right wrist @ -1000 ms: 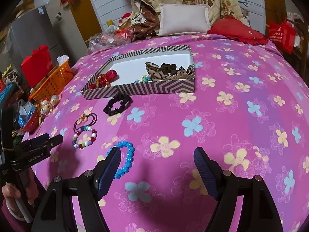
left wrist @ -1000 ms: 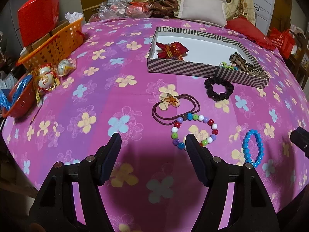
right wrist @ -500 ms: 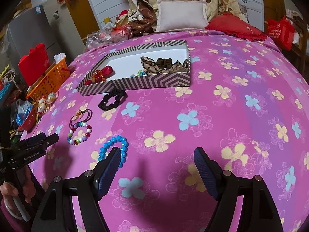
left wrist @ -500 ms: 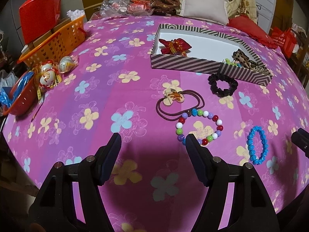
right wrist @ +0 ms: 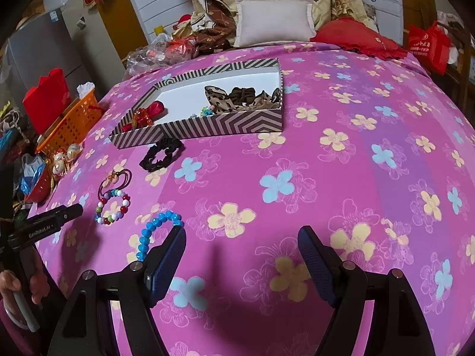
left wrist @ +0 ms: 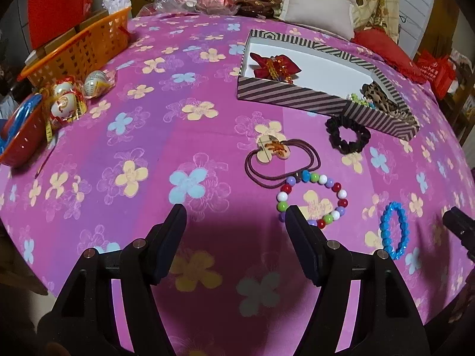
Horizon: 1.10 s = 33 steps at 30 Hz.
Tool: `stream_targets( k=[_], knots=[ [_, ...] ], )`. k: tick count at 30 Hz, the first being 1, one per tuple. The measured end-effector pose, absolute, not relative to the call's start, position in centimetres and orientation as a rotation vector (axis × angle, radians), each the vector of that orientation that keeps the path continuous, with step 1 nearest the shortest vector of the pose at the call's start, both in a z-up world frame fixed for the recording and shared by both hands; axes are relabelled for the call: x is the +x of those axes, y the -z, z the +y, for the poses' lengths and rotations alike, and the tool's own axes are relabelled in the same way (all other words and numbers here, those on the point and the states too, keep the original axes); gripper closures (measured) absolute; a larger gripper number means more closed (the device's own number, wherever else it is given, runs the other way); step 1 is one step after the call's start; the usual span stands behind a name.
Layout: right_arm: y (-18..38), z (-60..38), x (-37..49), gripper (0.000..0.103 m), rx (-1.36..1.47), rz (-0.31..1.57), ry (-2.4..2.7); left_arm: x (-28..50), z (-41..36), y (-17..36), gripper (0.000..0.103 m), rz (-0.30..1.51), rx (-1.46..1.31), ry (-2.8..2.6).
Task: Organize jewelry
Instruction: 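Move both tools over the brown cord and black scrunchie, then grasp the brown cord with wooden pendant with left tool while right tool grasps black scrunchie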
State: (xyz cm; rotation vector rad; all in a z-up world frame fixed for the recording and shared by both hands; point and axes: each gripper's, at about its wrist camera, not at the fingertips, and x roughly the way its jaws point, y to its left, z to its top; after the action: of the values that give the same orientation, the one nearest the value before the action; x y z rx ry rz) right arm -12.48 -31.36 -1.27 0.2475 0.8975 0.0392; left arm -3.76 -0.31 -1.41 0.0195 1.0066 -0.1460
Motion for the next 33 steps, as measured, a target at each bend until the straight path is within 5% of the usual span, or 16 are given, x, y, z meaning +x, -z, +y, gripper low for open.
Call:
stream_targets(
  k=[28,33],
  knots=[
    [0.8,-25.9,-4.2,0.027,0.17,0.878,-0.19,5.0,-4.3,4.1,0.034,1.084,0.082,0.145],
    [1.8,-24.4,-0.3,0.028,0.161,0.913,-0.191,5.2,-3.1,3.8,0.06,1.071,0.058,0.153]
  ],
)
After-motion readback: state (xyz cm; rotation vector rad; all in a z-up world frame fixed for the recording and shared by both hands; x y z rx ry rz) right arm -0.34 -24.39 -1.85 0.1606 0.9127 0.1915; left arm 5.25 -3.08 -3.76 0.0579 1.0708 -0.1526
